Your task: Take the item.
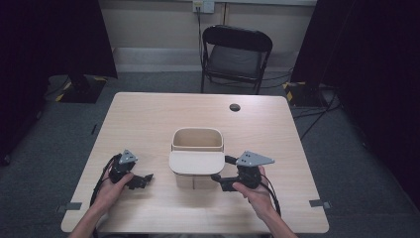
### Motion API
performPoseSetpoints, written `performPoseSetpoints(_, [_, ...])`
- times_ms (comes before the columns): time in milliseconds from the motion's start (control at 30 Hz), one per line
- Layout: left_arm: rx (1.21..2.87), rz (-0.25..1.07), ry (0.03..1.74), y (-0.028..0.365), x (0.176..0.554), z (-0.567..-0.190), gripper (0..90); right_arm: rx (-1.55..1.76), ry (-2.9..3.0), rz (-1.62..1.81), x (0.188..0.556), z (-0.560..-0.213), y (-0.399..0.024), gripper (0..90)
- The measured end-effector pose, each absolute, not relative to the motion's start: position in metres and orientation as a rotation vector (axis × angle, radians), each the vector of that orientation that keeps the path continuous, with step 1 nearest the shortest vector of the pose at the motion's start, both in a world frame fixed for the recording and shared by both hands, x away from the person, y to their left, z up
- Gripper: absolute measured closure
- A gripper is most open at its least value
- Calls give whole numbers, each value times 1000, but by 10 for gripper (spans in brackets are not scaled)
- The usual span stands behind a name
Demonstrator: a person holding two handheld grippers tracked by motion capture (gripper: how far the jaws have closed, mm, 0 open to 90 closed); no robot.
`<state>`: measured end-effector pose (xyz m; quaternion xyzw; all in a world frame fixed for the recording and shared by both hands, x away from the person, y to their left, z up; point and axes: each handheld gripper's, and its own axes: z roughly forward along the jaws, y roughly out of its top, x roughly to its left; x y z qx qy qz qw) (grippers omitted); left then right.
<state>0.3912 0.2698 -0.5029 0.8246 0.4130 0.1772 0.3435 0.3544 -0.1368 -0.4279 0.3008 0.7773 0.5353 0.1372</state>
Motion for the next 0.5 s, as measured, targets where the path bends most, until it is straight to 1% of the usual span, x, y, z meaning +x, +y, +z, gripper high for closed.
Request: performPoseSetpoints(500, [2142, 460, 1074, 270, 391, -503, 3, 884, 2249, 1556, 356, -426, -137, 221])
